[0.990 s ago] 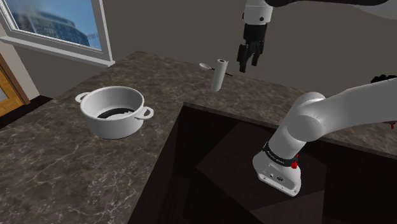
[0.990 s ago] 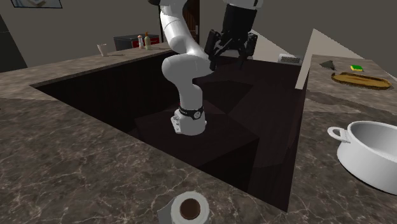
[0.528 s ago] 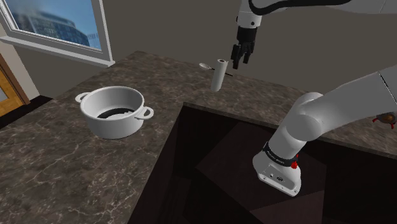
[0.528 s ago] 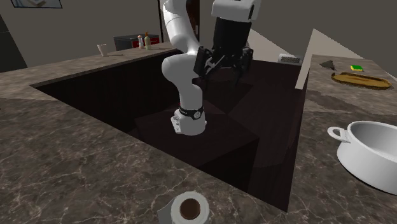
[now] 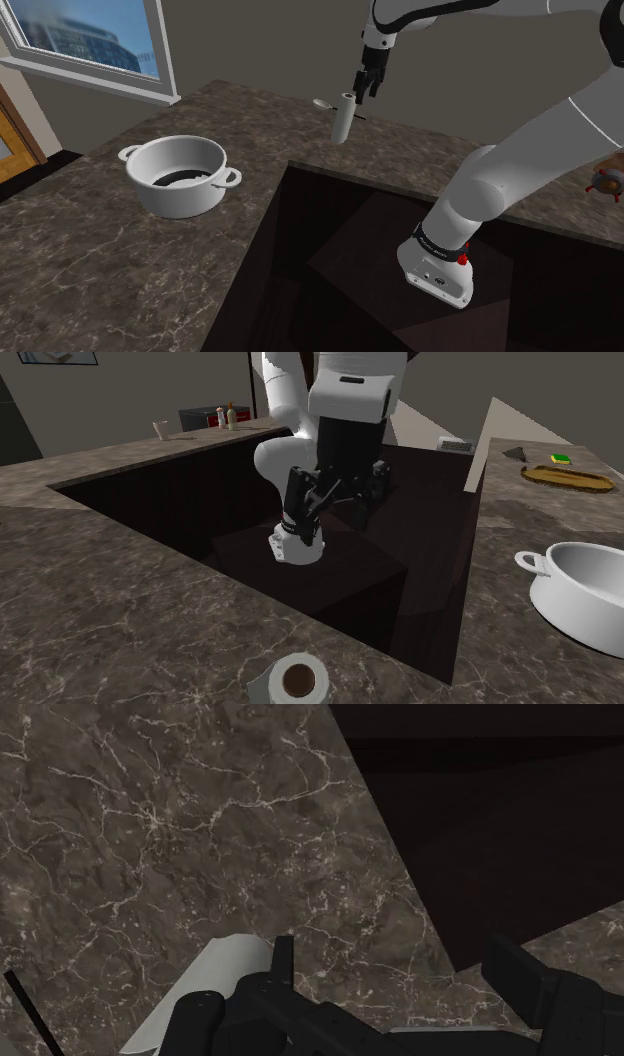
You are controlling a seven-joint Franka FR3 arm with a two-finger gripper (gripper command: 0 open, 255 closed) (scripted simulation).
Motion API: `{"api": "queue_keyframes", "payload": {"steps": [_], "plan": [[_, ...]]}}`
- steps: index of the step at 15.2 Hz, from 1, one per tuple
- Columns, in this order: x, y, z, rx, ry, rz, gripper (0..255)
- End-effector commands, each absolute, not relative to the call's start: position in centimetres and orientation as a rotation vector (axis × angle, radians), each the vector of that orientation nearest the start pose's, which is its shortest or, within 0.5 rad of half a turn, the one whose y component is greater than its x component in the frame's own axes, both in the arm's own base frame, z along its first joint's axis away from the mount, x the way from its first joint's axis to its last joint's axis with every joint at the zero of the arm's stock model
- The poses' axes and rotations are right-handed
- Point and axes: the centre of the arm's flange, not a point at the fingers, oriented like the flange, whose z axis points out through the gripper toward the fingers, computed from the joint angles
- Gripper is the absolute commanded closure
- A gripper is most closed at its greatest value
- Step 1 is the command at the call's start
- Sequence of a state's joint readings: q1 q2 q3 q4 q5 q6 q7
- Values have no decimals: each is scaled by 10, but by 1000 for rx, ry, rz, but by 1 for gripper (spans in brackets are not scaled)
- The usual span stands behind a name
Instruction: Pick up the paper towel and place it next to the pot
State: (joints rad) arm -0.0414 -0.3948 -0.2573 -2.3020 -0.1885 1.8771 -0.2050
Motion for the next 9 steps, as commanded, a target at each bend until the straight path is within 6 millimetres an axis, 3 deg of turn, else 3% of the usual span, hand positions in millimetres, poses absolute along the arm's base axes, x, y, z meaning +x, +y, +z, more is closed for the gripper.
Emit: {"api": "queue_keyframes", "payload": {"steps": [1, 9], "plan": [[421, -169, 483, -3210, -2, 64, 0], [487, -239, 457, -3199, -81, -36, 0]]}}
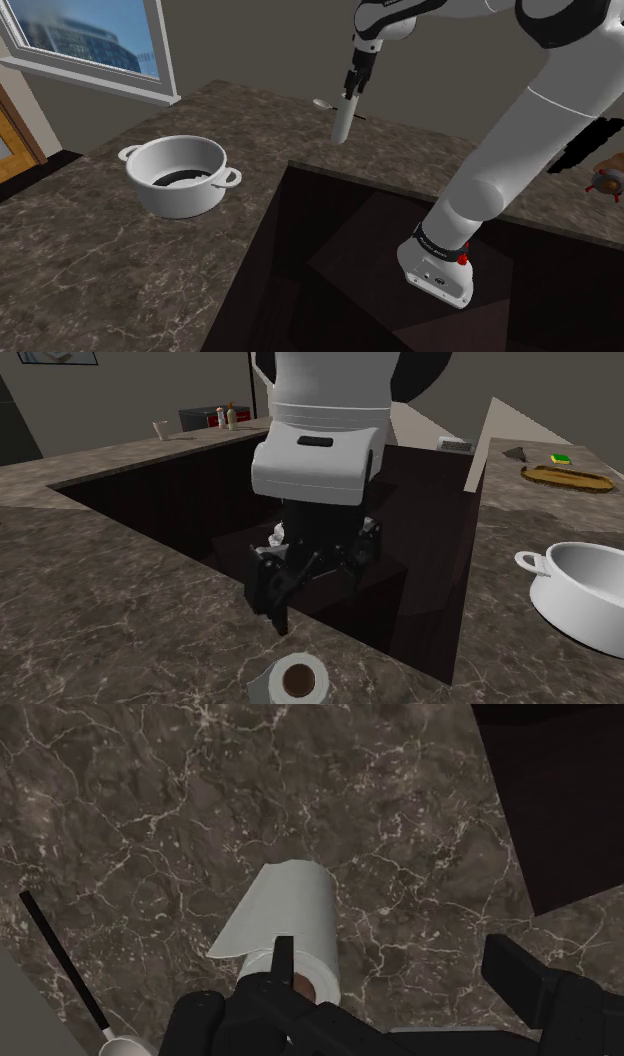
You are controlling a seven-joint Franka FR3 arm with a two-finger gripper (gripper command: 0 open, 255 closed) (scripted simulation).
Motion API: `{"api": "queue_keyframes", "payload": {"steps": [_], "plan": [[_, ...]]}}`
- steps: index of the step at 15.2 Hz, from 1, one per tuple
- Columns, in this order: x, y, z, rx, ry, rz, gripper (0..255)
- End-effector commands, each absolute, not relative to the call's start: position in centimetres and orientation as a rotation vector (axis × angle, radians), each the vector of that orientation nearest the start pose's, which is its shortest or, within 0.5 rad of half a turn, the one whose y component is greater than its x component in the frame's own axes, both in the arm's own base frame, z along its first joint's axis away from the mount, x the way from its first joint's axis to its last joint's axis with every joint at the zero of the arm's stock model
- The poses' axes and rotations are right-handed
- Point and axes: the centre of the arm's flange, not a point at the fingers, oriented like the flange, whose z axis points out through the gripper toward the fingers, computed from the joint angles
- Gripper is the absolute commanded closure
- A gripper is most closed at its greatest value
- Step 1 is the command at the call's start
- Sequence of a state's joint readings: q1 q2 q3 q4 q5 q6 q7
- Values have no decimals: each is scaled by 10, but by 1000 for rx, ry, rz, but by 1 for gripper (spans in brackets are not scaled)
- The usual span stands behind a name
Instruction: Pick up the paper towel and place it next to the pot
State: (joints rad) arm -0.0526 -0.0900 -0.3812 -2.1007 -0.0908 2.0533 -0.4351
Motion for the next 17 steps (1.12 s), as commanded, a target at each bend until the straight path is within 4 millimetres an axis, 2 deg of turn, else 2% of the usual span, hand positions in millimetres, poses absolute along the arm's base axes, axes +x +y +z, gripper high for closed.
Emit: {"api": "queue_keyframes", "payload": {"steps": [1, 5, 12, 17], "plan": [[496, -247, 454, -3198, -91, -49, 0], [528, -277, 444, -3191, -126, -93, 0], [530, -279, 408, -3191, -126, -93, 0], [530, -279, 405, -3191, -126, -93, 0]]}}
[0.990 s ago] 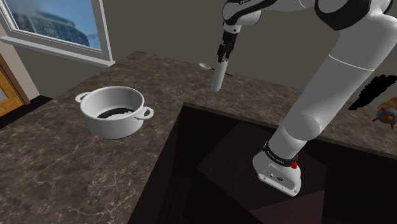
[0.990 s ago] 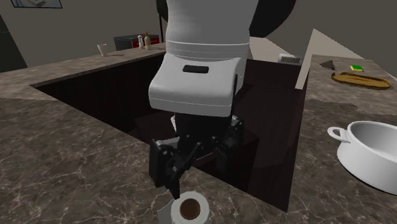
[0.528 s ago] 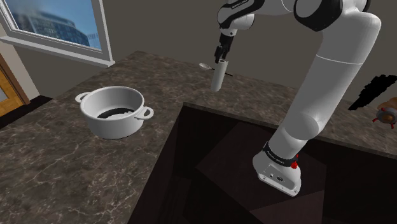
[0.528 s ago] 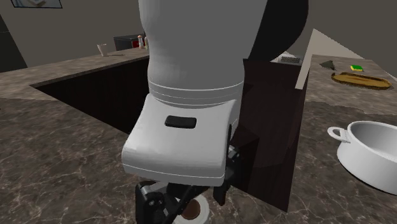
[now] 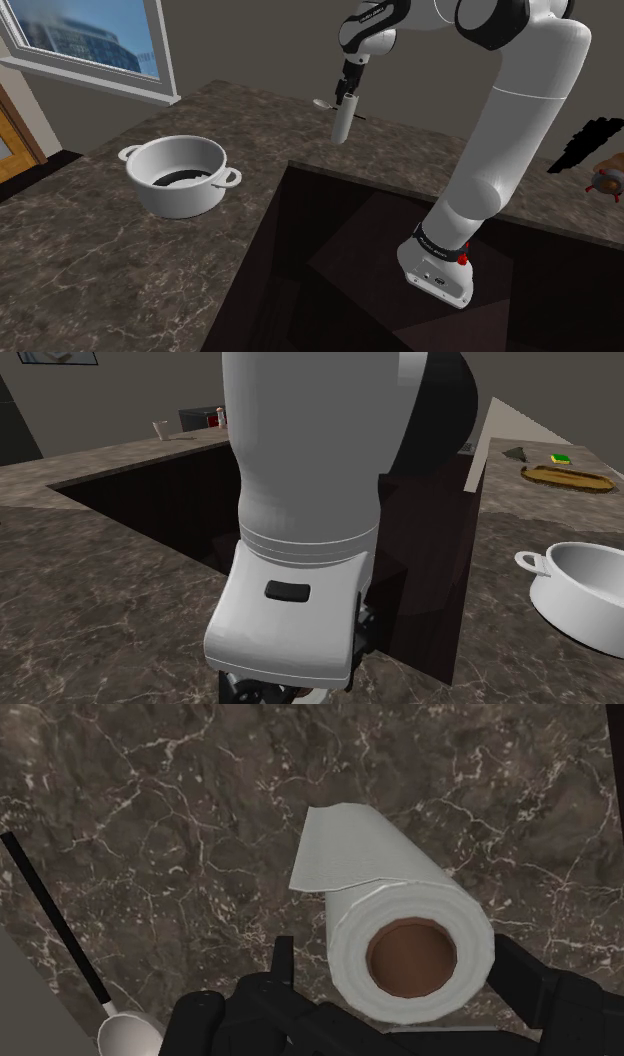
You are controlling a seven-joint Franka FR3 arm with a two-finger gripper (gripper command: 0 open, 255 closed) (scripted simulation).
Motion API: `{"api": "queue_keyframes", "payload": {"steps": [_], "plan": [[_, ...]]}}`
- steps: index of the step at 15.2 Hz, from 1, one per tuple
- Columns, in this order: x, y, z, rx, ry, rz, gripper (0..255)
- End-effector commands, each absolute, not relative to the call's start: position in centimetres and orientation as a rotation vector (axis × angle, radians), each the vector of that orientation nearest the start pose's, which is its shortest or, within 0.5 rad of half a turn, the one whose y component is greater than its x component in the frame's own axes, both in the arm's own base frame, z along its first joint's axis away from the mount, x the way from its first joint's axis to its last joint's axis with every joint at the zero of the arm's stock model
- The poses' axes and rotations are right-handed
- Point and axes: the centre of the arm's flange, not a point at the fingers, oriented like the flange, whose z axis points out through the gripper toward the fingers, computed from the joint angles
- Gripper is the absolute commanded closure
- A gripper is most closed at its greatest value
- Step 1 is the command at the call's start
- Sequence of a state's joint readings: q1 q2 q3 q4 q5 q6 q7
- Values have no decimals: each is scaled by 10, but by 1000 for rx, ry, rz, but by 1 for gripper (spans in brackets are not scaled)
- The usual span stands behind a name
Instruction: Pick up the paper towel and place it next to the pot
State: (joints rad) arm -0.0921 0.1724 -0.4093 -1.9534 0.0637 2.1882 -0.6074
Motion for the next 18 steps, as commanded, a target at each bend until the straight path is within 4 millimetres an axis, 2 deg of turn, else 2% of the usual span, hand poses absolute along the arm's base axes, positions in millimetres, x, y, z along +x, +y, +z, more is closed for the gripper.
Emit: {"api": "queue_keyframes", "payload": {"steps": [1, 3, 4, 13, 18], "plan": [[530, -279, 405, -3191, -126, -93, 0], [530, -279, 405, -3191, -126, -93, 0], [530, -279, 405, -3191, -126, -93, 255], [530, -279, 405, -3191, -126, -93, 255], [530, -279, 431, -3191, -126, -93, 255]]}}
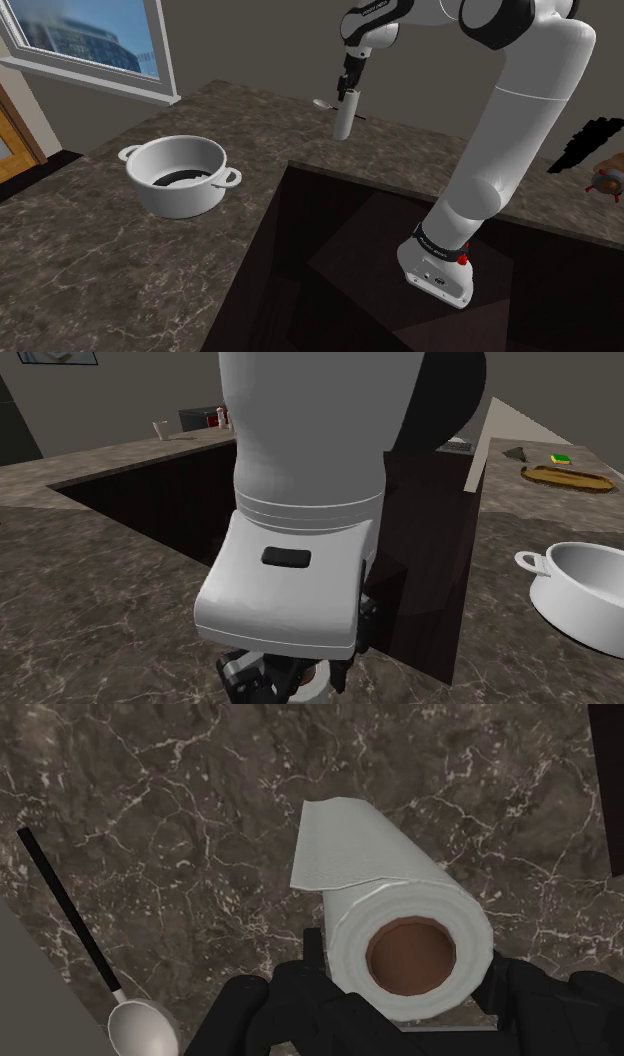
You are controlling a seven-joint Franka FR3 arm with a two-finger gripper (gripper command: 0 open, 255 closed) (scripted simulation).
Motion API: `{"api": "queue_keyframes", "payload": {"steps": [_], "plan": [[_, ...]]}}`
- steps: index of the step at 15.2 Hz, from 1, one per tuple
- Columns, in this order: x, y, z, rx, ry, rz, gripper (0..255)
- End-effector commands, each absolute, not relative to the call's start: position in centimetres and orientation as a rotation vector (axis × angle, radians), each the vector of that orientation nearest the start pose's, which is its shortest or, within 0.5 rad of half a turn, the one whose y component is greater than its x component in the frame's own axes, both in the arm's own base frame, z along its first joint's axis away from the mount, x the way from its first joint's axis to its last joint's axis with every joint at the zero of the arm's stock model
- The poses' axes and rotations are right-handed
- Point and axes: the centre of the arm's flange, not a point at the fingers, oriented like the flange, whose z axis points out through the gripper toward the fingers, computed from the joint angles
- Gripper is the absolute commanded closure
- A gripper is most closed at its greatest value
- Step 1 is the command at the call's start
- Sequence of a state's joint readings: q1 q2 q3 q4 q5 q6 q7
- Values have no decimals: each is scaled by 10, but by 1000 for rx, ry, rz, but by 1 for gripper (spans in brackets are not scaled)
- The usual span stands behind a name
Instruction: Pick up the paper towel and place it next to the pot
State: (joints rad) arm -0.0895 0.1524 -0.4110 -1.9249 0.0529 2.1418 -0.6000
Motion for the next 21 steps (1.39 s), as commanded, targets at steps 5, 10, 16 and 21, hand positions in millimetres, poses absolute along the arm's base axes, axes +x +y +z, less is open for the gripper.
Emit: {"api": "queue_keyframes", "payload": {"steps": [5, 10, 16, 21], "plan": [[530, -279, 457, -3191, -126, -93, 255], [530, -279, 484, -3191, -126, -93, 255], [530, -279, 515, -3191, -126, -93, 255], [530, -279, 542, -3191, -126, -93, 255]]}}
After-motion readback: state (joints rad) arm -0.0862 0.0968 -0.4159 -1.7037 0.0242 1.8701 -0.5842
